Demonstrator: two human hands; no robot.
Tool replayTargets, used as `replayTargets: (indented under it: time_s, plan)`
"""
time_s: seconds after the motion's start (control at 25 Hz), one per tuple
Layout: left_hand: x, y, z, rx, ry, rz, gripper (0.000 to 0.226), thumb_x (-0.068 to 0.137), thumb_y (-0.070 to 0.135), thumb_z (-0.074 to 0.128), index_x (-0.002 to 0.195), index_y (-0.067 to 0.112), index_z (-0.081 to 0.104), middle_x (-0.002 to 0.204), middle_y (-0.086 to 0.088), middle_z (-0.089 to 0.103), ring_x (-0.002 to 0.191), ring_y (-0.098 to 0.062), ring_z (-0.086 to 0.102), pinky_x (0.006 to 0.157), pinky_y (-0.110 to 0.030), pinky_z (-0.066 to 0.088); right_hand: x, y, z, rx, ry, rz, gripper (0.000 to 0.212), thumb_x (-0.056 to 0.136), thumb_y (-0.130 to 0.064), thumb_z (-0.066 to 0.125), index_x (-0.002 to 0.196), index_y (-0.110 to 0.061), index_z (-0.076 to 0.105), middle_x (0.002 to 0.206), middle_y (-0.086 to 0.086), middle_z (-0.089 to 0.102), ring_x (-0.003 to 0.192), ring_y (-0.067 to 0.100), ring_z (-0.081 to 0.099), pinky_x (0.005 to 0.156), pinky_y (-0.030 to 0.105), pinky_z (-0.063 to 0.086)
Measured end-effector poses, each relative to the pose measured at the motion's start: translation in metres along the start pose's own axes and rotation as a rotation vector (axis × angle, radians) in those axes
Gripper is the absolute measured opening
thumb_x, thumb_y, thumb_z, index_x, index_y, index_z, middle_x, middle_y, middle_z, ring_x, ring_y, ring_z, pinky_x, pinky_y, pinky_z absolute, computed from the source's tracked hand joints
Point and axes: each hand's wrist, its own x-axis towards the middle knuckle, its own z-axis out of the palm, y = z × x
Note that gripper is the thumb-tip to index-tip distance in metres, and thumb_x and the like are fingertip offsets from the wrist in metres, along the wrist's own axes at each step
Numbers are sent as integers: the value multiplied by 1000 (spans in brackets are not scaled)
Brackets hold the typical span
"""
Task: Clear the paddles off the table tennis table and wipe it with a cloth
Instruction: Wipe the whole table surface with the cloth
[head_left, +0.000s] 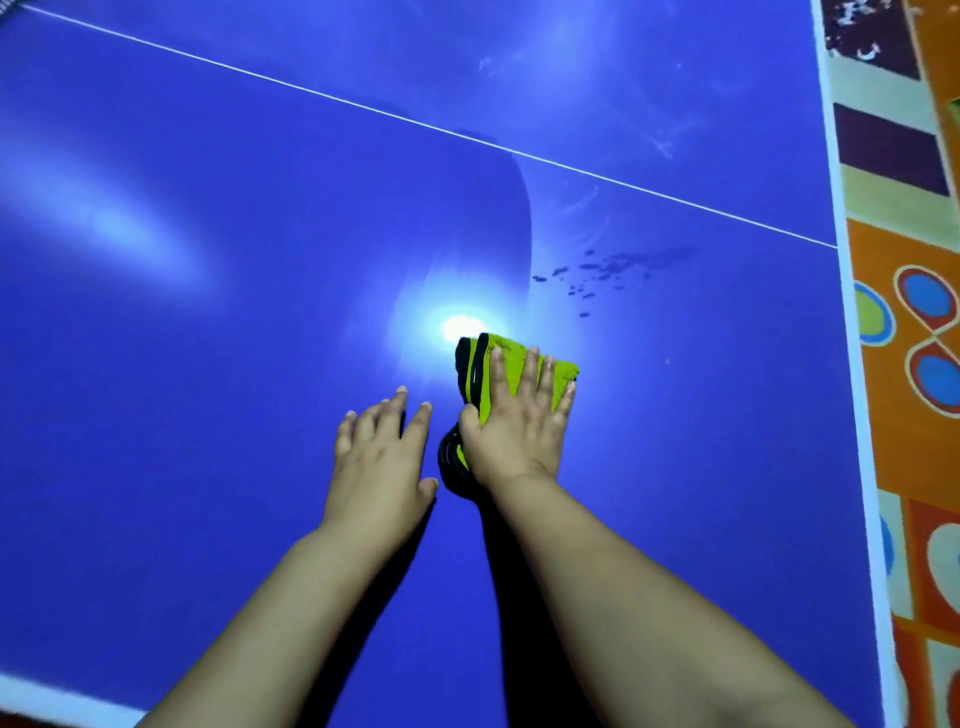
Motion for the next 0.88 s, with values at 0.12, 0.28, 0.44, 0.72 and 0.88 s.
replayTargets:
  time_s: [0.12,0.28,0.44,0.72,0.88]
  plan:
    - [50,19,3,-22,40,-12,81,85,41,59,149,25,12,157,-3,4,142,-24,8,115,-41,1,77,4,-10,-3,19,-44,76,87,-51,37,152,-34,1,161,7,-8,147,24,-15,115,51,-14]
    - [98,37,8,-23,63,-26,82,83,42,60,148,23,14,157,-4,4,142,-24,8,115,-41,-1,177,3,-26,-30,60,-80,74,87,-51,36,153,-34,6,161,8,-3,148,25,-11,116,51,-12]
    - [134,45,9,-17,111,-36,81,79,40,65,146,21,25,156,-6,13,140,-26,14,114,-42,1,265,-6,-41,-52,80,-120,71,89,-52,33,153,-33,9,161,9,1,148,26,-6,115,52,-10]
    - [155,67,14,2,128,-91,76,85,41,59,147,23,20,156,-3,7,142,-22,7,114,-39,-5,343,-2,-56,-65,65,-216,64,93,-43,31,153,-33,11,161,7,3,148,24,-4,117,51,-9]
    - [149,91,12,34,94,-67,79,85,40,58,148,25,12,156,-1,0,141,-21,2,114,-39,-8,340,31,-64,-58,59,-156,64,93,-38,30,153,-30,10,161,6,3,148,23,-6,117,51,-10]
